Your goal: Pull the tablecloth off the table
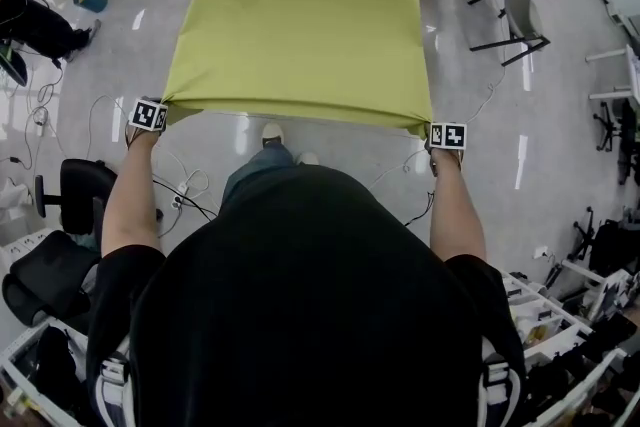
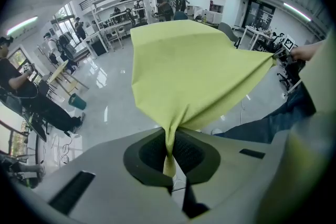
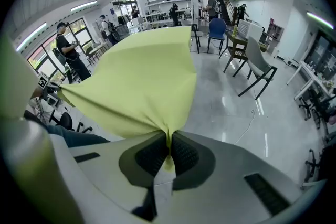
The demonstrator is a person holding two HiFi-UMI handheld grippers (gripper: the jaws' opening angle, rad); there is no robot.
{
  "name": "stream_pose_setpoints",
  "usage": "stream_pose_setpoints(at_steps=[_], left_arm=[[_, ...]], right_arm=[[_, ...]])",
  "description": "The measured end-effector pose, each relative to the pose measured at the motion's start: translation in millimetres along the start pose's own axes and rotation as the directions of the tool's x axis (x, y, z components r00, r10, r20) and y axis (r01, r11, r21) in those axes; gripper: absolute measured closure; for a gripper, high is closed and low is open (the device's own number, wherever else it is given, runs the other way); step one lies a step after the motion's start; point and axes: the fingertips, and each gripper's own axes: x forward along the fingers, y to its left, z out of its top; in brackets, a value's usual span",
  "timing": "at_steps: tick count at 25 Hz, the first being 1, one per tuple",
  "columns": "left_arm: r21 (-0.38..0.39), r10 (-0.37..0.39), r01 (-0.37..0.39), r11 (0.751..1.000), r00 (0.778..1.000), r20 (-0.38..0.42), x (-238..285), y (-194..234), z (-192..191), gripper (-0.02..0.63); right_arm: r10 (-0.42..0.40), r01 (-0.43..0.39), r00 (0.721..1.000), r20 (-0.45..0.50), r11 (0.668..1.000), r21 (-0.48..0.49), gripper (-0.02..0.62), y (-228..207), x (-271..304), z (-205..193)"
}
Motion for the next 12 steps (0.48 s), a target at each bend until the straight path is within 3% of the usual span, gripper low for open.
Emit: stream_pose_setpoints(at_steps=[12], left_arm=[[0.007,-0.01,0.01,1.0,1.0,0.024,-38.2,19.9,-61.6,0.581]], right_arm=[[-0.018,0.017,1.0,0.023,0.999,0.027,0.574,61.3,-39.9,-59.1]])
